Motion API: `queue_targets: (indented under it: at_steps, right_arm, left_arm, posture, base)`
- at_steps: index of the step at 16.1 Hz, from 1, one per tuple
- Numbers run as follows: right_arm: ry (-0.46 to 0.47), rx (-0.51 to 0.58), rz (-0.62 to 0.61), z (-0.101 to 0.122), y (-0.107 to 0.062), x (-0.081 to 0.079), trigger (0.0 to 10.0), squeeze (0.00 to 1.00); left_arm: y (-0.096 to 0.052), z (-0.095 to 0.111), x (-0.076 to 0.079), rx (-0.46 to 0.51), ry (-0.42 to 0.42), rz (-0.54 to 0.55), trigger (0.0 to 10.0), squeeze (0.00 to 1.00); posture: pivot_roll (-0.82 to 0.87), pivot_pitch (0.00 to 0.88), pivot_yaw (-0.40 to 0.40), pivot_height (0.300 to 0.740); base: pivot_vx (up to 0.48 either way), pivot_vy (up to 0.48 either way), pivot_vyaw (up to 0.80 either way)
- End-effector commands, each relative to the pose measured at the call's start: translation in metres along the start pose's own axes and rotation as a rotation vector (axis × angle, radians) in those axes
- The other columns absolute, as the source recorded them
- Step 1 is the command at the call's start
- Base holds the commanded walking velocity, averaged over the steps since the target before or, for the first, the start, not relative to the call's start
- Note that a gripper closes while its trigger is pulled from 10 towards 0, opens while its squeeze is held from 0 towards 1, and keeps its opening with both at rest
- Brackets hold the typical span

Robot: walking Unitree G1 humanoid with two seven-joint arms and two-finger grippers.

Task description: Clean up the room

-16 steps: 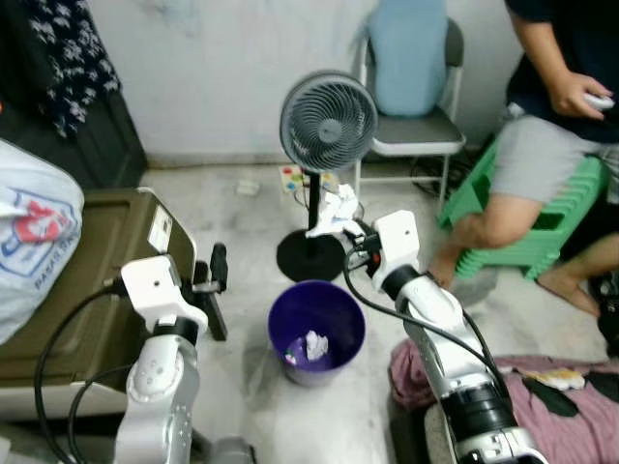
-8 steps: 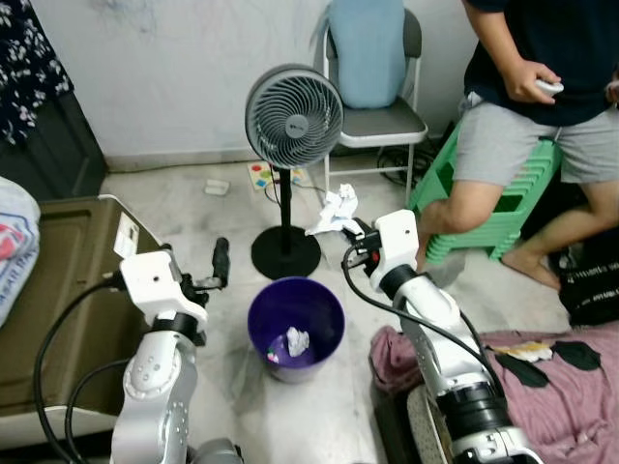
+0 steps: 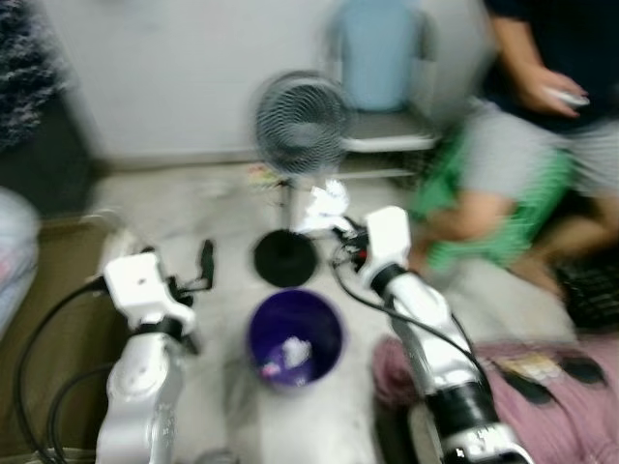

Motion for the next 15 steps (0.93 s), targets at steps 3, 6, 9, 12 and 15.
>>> queue_targets:
  at_steps: [3, 6, 9, 12, 15]
  right_arm:
    - [-0.012, -0.014, -0.039, -0.005, -0.007, 0.015, 10.0, 0.00]
    - [0.001, -0.007, -0.035, -0.004, -0.006, 0.014, 10.0, 0.00]
    - [-0.015, -0.005, -0.027, -0.003, -0.003, 0.012, 10.0, 0.00]
    - [-0.011, -0.002, -0.021, -0.001, 0.006, 0.005, 10.0, 0.00]
    - [0.014, -0.013, 0.012, 0.002, 0.022, -0.015, 10.0, 0.00]
  left_arm:
    - [0.002, -0.001, 0.014, -0.001, -0.020, -0.041, 10.0, 0.00]
    - [0.002, -0.002, 0.009, -0.005, 0.006, -0.006, 10.0, 0.00]
    - [0.001, 0.001, 0.008, 0.007, 0.015, -0.003, 10.0, 0.00]
    - [0.001, 0.004, 0.011, 0.005, 0.159, -0.054, 10.0, 0.00]
    - [-0.002, 0.008, 0.014, 0.014, 0.335, -0.150, 10.0, 0.00]
  posture:
    - [-0.05, 0.000, -0.047, 0.740]
    - [-0.05, 0.000, -0.047, 0.740]
    - [-0.04, 0.000, -0.047, 0.740]
    - [-0.02, 0.000, -0.048, 0.740]
    - [0.01, 0.000, -0.044, 0.740]
  base:
    - [0.379, 0.000, 0.00]
    - [0.000, 0.000, 0.00]
    - [0.000, 0.000, 0.14]
    - [0.000, 0.000, 0.80]
    - [0.000, 0.000, 0.70]
Point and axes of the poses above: a point about 5 cm out from each wrist's last joint towards the gripper, its own y axis pointing out of the wrist towards the gripper, its own z axis along the axis of the wrist's last joint, x = y × z, the point moved 5 cm from there along y, pointing out of the wrist towards the gripper, and after that the axes turned 12 degrees about -y, right-handed, at the moved point
